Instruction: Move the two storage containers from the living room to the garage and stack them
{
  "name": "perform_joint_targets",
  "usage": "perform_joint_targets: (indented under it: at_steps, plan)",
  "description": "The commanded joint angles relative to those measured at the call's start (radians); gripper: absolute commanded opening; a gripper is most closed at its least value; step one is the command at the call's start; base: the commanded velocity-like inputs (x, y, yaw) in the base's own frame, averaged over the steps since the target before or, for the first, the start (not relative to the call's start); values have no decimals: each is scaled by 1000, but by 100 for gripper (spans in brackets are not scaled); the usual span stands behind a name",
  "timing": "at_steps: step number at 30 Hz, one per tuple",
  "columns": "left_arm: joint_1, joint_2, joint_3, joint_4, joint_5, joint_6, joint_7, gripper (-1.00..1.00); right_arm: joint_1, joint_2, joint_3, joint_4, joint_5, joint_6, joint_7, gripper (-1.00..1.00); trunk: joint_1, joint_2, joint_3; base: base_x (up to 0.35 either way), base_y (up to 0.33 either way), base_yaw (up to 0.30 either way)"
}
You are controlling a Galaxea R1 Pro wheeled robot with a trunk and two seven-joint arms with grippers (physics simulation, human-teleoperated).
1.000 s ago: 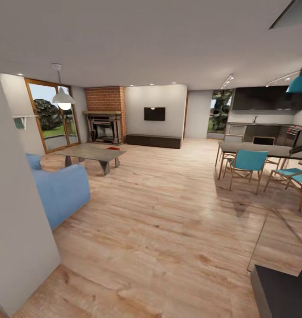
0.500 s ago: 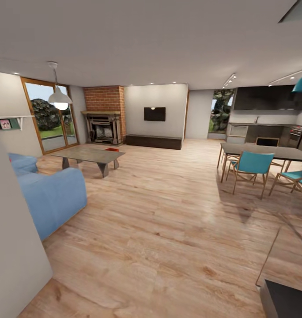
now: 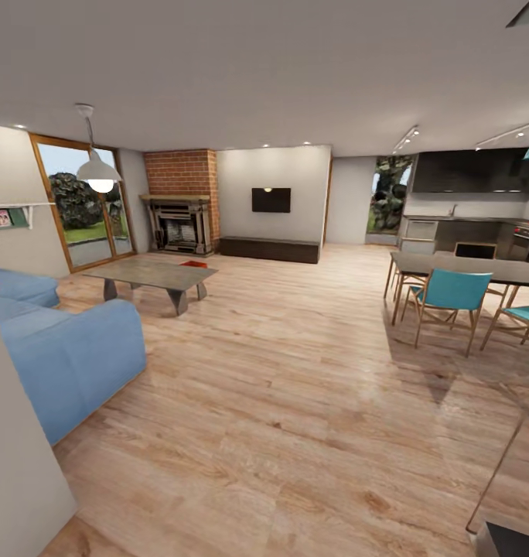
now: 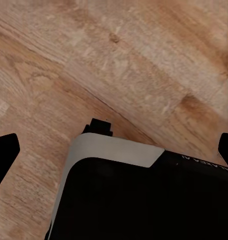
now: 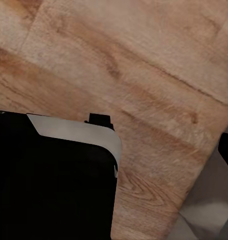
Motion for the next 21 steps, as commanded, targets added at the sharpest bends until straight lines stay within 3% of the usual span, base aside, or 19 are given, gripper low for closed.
perform_joint_targets:
  at_steps: [1, 21]
  plan:
    - [-1, 0, -9, 0, 8, -2, 2, 100, -1, 1, 8, 3, -7, -5, -3, 100, 1, -1, -1, 325, 0, 0]
    - [-1, 0, -9, 0, 8, -2, 3, 100, -1, 5, 7, 3, -7, -5, -3, 100, 1, -1, -1, 325, 0, 0]
